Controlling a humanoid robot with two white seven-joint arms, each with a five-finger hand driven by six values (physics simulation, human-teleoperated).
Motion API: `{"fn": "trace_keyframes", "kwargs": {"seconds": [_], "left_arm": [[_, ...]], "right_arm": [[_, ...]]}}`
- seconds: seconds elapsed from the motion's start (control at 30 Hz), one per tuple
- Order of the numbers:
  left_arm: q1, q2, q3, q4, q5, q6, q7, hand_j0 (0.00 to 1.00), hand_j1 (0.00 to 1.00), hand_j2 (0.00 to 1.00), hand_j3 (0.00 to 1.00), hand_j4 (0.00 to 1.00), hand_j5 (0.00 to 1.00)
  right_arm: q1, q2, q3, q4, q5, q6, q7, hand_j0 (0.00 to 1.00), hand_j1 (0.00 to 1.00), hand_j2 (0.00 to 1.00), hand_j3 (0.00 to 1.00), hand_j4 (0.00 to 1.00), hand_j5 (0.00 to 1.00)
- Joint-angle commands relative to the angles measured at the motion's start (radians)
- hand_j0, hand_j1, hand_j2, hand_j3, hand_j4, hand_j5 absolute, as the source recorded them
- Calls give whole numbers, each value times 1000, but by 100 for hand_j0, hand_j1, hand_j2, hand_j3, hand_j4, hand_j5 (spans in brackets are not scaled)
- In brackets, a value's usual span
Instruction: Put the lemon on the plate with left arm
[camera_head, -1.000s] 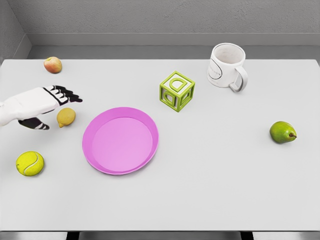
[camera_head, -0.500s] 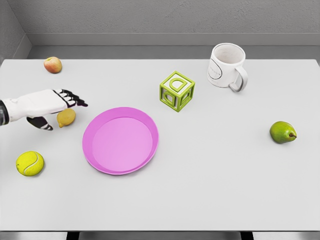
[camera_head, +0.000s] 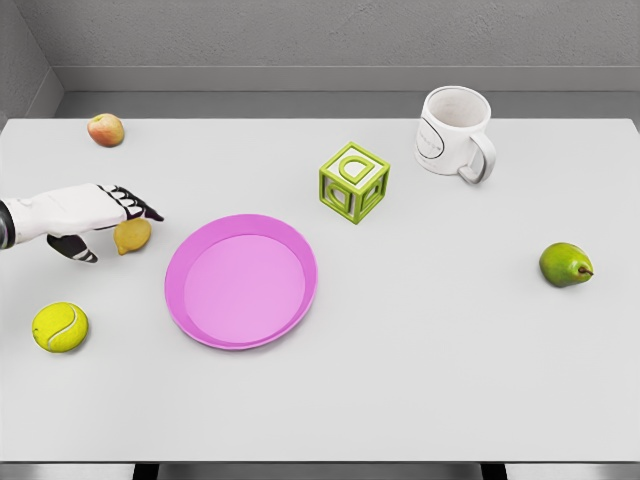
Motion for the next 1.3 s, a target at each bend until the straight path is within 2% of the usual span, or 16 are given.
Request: {"fn": "trace_keyframes", "kwargs": {"seconds": [0.0,0.5,1.03,1.2,1.27], "left_arm": [[0,1,0,1,3,2,-4,91,91,91,91,91,91],[-8,-18,-9,1,-28,2,-6,83,83,83,83,83,83],[-6,-44,-12,3,-42,2,-6,84,84,84,84,84,84],[-8,-47,-9,30,-42,2,-6,84,84,84,84,84,84],[-8,-48,-9,33,-45,2,-6,81,81,81,81,81,81]], "right_arm": [[0,0,0,0,0,0,0,100,100,100,100,100,100],[0,0,0,0,0,0,0,100,100,100,100,100,100],[0,0,0,0,0,0,0,100,100,100,100,100,100],[0,0,0,0,0,0,0,100,100,100,100,100,100],[0,0,0,0,0,0,0,100,100,100,100,100,100]]}}
